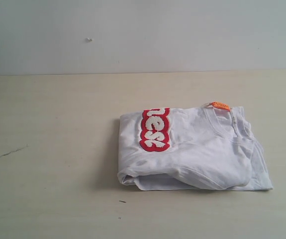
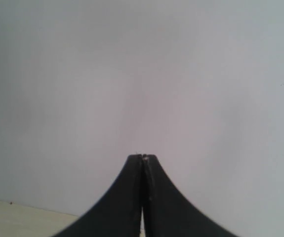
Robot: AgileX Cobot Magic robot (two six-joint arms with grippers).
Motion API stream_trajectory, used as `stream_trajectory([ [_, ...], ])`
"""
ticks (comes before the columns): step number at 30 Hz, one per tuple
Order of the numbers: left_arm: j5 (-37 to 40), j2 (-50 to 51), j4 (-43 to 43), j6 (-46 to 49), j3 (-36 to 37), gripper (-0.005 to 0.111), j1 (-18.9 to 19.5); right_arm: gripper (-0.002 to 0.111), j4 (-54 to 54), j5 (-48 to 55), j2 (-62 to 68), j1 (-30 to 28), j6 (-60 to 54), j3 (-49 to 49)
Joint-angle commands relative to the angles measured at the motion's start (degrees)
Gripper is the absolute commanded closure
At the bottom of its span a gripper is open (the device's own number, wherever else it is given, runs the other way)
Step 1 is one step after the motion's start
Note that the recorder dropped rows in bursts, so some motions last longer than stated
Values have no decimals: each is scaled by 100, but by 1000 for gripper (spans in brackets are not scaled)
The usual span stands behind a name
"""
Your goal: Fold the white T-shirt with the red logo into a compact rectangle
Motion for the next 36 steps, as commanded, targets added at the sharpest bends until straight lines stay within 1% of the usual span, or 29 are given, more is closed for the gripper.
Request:
stream_trajectory([
  [1, -27, -18, 68, -70, 100, 107, 11, 108, 18, -27, -7, 2, 5, 26],
  [4, -37, -18, 109, 122, 303, 107, 11, 108, 18, -27, -7, 2, 5, 26],
  [8, -103, -18, 301, 122, 678, 107, 11, 108, 16, -27, -7, 2, 15, 26],
  [15, -508, -18, 357, 508, 1389, 107, 11, 108, 16, -27, -7, 2, 5, 26],
  [20, -516, -18, 357, 654, 1766, 107, 11, 108, 16, -27, -7, 2, 5, 26],
  [22, -513, -18, 357, 654, 1766, 107, 11, 108, 16, -27, -7, 2, 5, 26],
  [24, -146, -18, 357, 654, 1766, 107, 11, 108, 16, -27, -7, 2, 5, 26],
  [31, 207, -18, 357, 654, 1766, 107, 11, 108, 16, -27, -7, 2, 5, 26],
  [36, 998, -18, 329, 654, 1766, 107, 11, 108, 16, -27, -7, 2, 16, 26],
])
